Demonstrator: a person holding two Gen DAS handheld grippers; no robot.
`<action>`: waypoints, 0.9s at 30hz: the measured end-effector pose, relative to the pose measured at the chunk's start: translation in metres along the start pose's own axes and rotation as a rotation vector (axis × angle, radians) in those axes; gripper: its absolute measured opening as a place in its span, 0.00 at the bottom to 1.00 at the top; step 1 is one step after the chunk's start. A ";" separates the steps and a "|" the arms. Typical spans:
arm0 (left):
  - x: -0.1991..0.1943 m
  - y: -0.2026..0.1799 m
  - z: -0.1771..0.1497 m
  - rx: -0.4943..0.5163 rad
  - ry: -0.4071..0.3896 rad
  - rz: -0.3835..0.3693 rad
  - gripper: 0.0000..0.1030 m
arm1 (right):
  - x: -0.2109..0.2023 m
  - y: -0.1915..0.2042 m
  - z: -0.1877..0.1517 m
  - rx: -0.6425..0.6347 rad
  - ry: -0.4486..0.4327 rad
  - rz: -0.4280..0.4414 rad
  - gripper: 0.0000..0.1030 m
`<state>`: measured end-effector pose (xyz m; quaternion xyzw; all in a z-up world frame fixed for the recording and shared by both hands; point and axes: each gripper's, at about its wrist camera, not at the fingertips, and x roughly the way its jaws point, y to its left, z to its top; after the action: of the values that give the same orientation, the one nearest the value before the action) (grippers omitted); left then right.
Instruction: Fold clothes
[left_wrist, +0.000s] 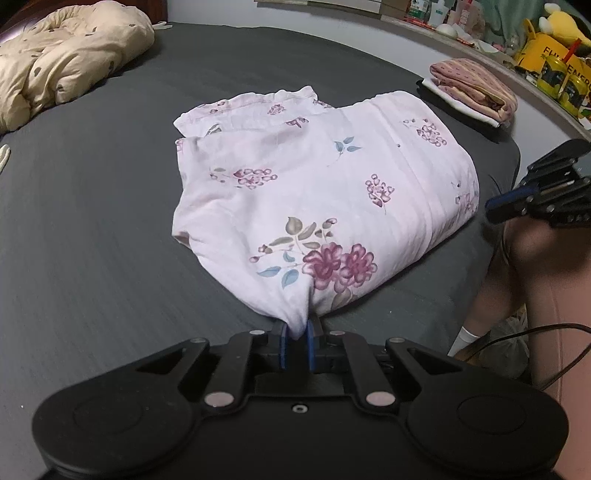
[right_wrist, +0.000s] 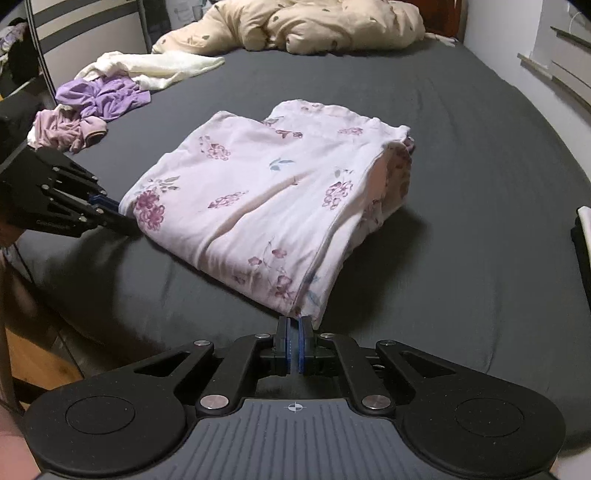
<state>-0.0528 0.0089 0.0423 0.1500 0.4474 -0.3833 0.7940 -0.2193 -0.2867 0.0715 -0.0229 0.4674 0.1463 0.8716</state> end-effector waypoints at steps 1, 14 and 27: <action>0.000 0.000 0.000 -0.001 -0.001 0.000 0.09 | 0.000 -0.001 0.001 0.011 -0.004 0.010 0.01; -0.001 0.000 0.002 -0.043 -0.032 -0.002 0.09 | 0.003 -0.009 0.009 0.131 -0.004 0.077 0.03; -0.002 0.001 0.000 -0.050 -0.028 -0.004 0.10 | -0.007 0.008 0.009 0.024 -0.051 -0.004 0.70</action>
<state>-0.0523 0.0104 0.0435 0.1238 0.4462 -0.3755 0.8029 -0.2176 -0.2792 0.0829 -0.0095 0.4466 0.1394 0.8837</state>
